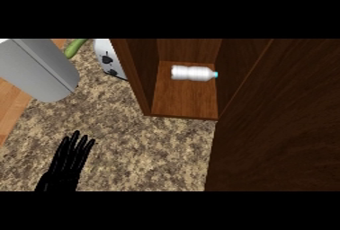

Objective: Pick up the bottled water, place it into the cabinet and close the cabinet

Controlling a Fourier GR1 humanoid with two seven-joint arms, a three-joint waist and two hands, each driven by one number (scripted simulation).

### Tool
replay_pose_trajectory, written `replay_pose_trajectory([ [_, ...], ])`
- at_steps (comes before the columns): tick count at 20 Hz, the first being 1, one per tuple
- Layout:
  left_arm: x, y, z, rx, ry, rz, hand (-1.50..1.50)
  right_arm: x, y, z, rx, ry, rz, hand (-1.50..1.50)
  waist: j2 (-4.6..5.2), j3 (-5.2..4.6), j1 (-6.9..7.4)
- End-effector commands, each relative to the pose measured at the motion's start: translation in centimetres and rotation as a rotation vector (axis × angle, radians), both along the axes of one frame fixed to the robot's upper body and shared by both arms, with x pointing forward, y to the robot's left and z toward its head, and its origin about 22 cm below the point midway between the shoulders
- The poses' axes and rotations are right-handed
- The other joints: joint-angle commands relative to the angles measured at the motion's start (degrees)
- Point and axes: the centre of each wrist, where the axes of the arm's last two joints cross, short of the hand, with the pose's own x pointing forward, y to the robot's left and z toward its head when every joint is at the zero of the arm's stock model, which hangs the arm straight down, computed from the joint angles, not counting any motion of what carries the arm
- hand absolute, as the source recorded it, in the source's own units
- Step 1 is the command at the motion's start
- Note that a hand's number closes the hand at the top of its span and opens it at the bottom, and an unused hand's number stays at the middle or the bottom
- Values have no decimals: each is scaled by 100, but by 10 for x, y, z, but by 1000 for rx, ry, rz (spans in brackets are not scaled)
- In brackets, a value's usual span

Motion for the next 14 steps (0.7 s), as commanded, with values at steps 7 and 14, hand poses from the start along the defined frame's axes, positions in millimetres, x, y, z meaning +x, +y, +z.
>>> replay_pose_trajectory([
  [7,-27,61,18,7,-41,-28,-150,6,28,40,-61,-21,142,150,127,-15,183],
  [14,-27,81,28,11,-38,-81,-150,34,36,34,-162,-128,291,150,207,-26,428],
])
